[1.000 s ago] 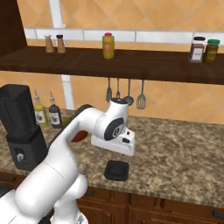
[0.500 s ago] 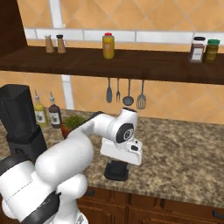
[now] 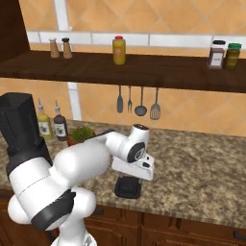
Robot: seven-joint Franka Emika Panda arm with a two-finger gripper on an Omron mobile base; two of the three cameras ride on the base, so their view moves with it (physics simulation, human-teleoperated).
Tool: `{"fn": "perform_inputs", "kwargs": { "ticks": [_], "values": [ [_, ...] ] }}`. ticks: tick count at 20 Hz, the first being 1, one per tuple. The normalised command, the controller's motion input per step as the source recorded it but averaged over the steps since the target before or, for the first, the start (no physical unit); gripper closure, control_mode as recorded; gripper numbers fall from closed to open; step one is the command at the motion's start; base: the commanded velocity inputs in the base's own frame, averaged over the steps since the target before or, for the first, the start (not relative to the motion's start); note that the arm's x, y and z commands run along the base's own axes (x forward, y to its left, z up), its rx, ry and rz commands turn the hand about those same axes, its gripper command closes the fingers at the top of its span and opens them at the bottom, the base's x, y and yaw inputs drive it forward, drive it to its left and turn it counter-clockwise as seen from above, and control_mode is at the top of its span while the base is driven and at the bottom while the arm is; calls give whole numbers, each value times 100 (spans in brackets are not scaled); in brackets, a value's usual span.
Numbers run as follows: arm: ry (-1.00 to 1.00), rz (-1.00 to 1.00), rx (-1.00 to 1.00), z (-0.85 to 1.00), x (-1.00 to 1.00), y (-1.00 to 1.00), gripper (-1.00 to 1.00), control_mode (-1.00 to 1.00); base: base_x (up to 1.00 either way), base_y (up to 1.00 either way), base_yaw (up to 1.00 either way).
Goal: Close the lid blender by securely placing the lid on top.
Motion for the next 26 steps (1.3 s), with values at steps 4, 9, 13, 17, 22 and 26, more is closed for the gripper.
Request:
{"fn": "perform_inputs", "kwargs": {
  "ticks": [4, 9, 13, 17, 22, 26],
  "values": [
    [-3, 0, -1, -37, 19, -2, -100, -100, 0, 0, 0],
    [0, 1, 0, -21, -11, -17, -100, -100, 0, 0, 0],
    [-1, 0, 0, 0, -4, 0, -100, -100, 0, 0, 0],
    [-11, 0, -1, 2, -11, 5, -100, -100, 0, 0, 0],
    [-24, 1, -2, 1, -35, 6, -100, -100, 0, 0, 0],
    [-26, 1, -4, 2, -29, 11, -100, -100, 0, 0, 0]
  ]
}}
